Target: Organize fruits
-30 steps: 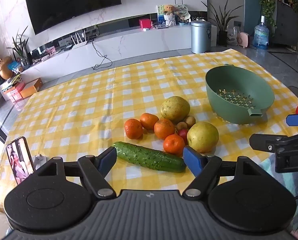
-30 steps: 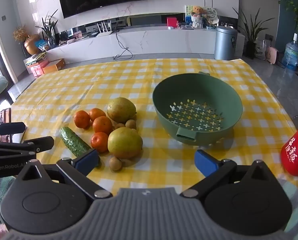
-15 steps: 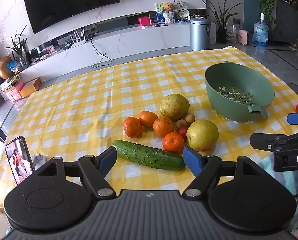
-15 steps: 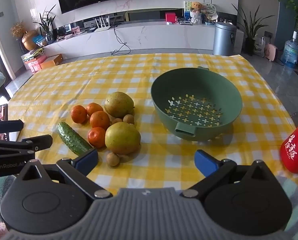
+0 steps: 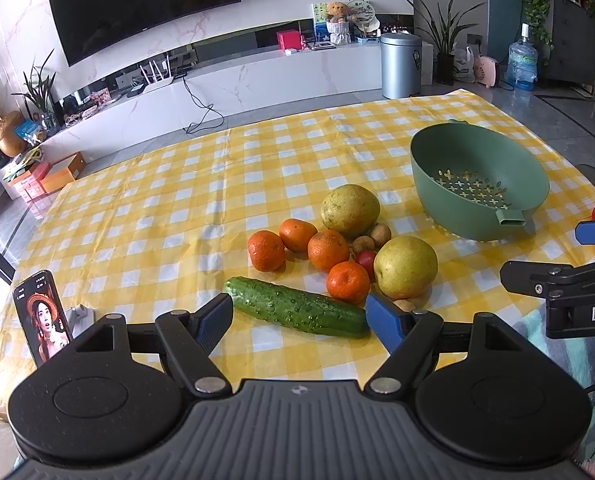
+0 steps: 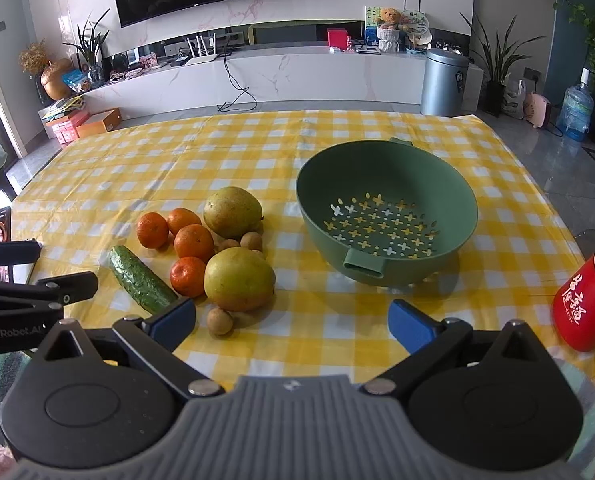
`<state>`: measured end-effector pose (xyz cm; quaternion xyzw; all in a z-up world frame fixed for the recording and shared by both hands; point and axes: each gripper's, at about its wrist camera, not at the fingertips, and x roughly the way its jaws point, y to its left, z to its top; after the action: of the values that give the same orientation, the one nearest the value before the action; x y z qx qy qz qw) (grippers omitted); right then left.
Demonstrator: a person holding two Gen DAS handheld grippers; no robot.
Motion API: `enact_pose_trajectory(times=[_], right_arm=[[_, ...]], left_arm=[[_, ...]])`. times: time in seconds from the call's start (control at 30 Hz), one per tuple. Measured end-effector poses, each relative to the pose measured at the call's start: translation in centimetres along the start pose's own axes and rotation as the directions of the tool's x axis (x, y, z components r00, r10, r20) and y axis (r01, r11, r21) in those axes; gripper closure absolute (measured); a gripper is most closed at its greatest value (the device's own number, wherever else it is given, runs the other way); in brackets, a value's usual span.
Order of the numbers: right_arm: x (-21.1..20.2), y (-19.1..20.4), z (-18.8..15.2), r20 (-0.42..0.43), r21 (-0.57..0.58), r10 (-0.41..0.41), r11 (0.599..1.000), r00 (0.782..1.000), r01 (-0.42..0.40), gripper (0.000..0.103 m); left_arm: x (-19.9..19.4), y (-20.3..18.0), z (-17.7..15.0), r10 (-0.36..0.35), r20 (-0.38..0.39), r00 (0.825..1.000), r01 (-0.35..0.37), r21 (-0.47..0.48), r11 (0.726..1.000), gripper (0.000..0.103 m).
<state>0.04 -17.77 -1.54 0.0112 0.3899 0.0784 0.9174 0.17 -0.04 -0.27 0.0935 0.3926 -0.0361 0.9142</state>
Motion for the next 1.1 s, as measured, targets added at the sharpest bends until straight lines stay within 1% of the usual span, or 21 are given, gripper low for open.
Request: enact_pose_trajectory(times=[0.6, 1.1], right_arm=[[0.0, -0.04, 0.0, 0.0, 0.012, 0.01, 1.0, 1.0, -0.01, 0.004], [-0.04, 0.02, -0.06, -0.004, 0.011, 0.01, 1.0, 1.0, -0.009, 0.004]], left_arm=[[-0.68, 0.16, 0.1, 0.014, -0.003, 1.0, -0.014, 0.004, 1.0, 0.014], [-0.91, 0.04, 0.14, 0.007, -0.004, 1.0, -0.007, 0.008, 1.0, 0.014]])
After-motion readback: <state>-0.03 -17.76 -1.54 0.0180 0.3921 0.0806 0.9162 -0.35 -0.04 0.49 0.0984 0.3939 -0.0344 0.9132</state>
